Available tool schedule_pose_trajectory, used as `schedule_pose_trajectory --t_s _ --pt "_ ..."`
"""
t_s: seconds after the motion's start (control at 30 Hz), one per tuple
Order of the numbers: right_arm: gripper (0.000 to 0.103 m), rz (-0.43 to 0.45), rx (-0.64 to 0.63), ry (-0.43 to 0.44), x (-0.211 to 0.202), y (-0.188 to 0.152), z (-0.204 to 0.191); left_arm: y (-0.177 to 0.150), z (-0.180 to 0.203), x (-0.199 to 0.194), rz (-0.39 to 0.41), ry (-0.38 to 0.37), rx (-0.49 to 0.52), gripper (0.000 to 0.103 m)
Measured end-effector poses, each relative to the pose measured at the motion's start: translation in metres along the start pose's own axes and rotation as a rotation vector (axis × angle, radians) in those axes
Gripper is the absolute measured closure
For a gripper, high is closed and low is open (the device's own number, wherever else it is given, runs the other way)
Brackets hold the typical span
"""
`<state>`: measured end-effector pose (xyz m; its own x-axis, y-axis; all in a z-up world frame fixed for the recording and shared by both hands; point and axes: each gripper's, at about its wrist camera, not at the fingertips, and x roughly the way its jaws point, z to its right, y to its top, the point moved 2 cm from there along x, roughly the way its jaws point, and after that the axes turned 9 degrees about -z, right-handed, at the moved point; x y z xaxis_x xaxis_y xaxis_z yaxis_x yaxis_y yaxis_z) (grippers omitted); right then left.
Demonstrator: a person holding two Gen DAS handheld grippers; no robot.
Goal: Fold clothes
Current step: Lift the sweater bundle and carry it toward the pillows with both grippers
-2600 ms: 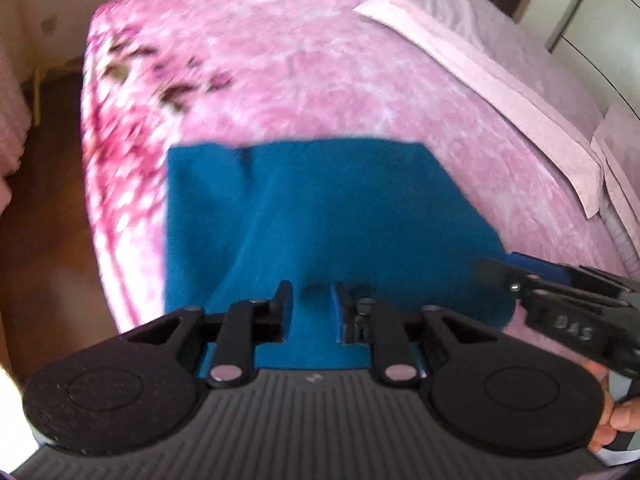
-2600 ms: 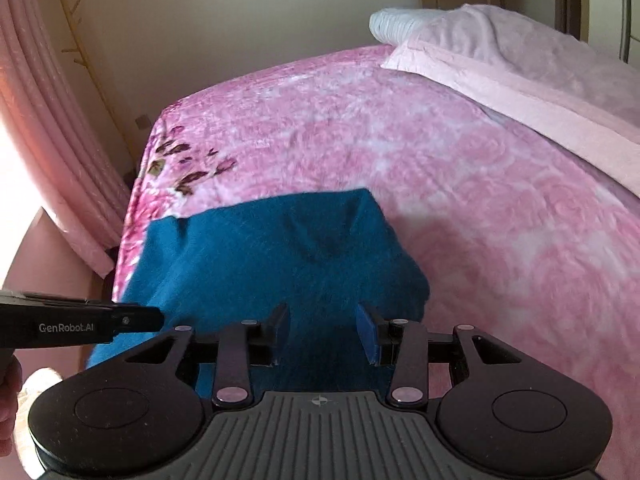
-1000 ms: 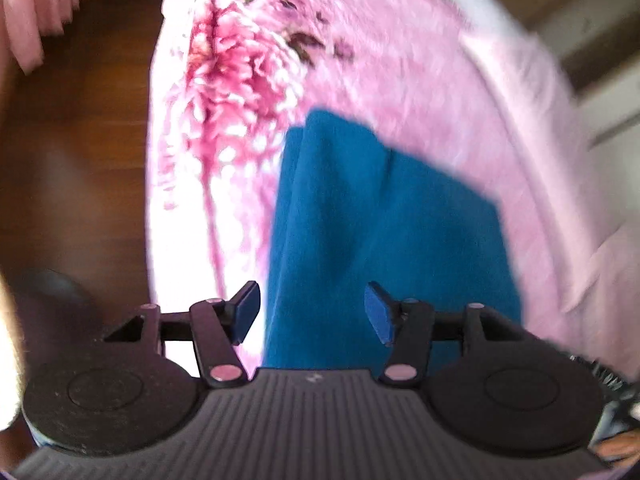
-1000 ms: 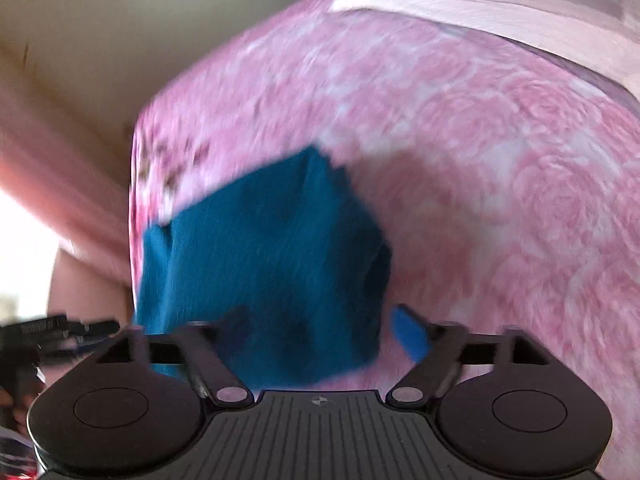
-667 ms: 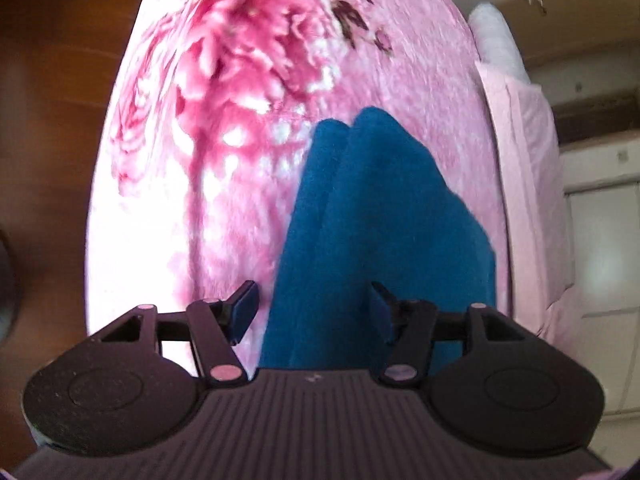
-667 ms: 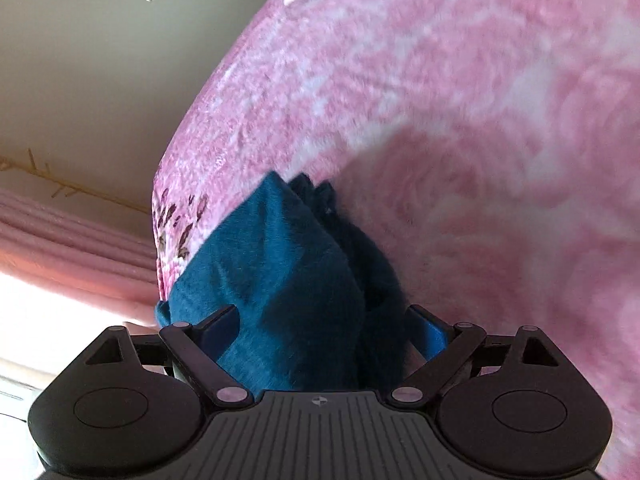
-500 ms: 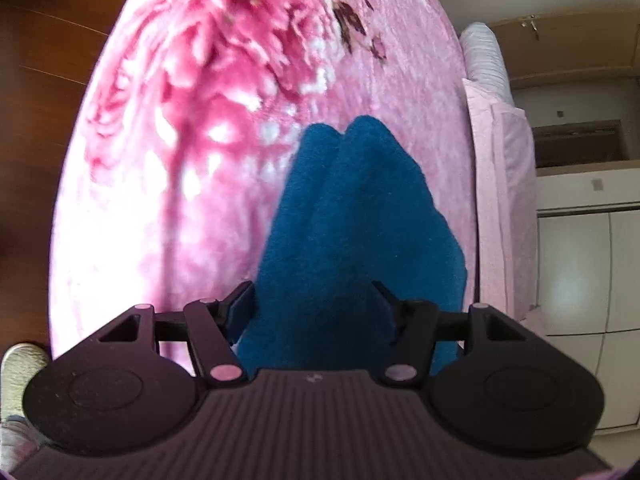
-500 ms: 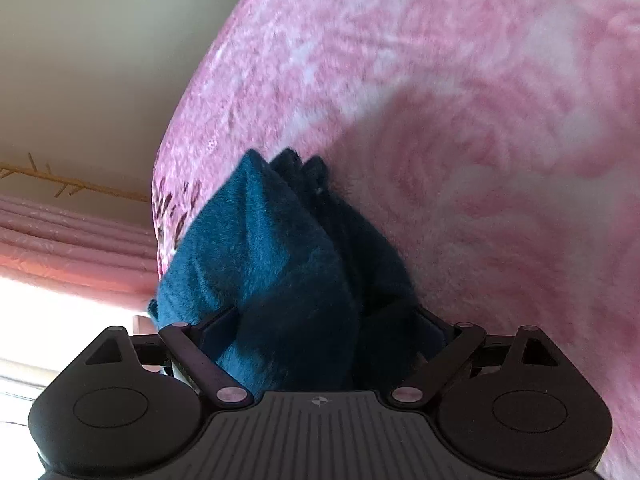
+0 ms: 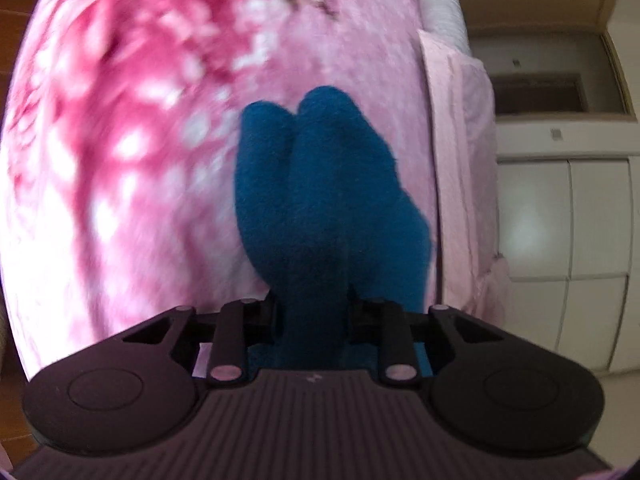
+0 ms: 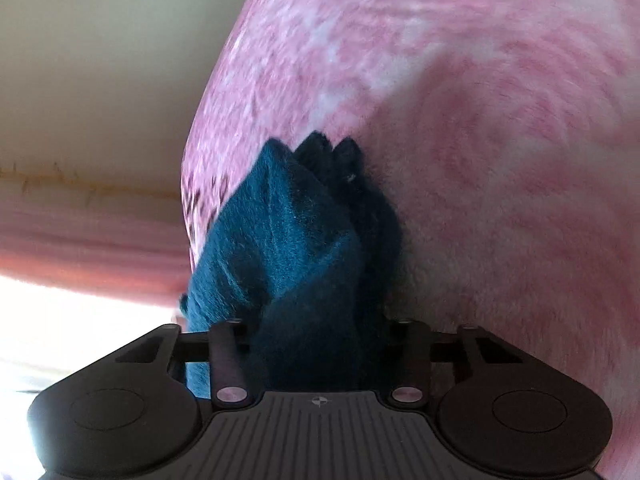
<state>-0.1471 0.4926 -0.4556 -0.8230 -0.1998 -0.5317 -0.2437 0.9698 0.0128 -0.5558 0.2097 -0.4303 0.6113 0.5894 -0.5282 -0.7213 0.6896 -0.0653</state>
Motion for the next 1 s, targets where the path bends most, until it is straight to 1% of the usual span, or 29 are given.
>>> schedule_pose_trajectory --t_s 0.07,0.13,0.23,0.33,0.37,0.47,0.57,0.7,0.8,0.93,1.0 --pt "0.066 0.045 0.052 0.013 -0.003 -0.010 -0.007 0.017 0.008 -0.008 -0.038 -0.007 0.033 0.081" --pt "0.067 0.090 0.102 0.026 -0.005 -0.020 -0.014 0.039 0.014 -0.016 -0.062 0.000 0.045 0.081" --pt "0.068 0.158 0.154 0.033 0.002 -0.040 -0.036 0.078 0.026 -0.029 -0.102 0.029 0.065 0.081" --pt "0.069 0.254 0.230 0.073 0.008 -0.059 -0.054 0.112 0.053 -0.041 -0.152 0.074 0.146 0.081" --pt "0.070 0.288 0.254 0.101 0.010 -0.064 -0.061 0.124 0.064 -0.045 -0.162 0.086 0.176 0.081" --pt "0.070 0.356 0.292 0.156 0.009 -0.067 -0.082 0.148 0.092 -0.055 -0.170 0.092 0.226 0.082" --pt "0.071 0.403 0.315 0.199 0.006 -0.061 -0.096 0.165 0.118 -0.060 -0.155 0.090 0.271 0.082" --pt "0.071 0.449 0.330 0.247 0.003 -0.047 -0.108 0.194 0.141 -0.051 -0.127 0.069 0.262 0.082" --pt "0.071 0.475 0.334 0.260 0.003 -0.031 -0.120 0.220 0.157 -0.044 -0.119 0.058 0.247 0.082" --pt "0.071 0.532 0.361 0.286 0.016 -0.002 -0.144 0.274 0.181 -0.034 -0.147 0.062 0.301 0.082" --pt "0.071 0.563 0.367 0.304 0.029 0.016 -0.155 0.311 0.191 -0.031 -0.161 0.058 0.329 0.082"
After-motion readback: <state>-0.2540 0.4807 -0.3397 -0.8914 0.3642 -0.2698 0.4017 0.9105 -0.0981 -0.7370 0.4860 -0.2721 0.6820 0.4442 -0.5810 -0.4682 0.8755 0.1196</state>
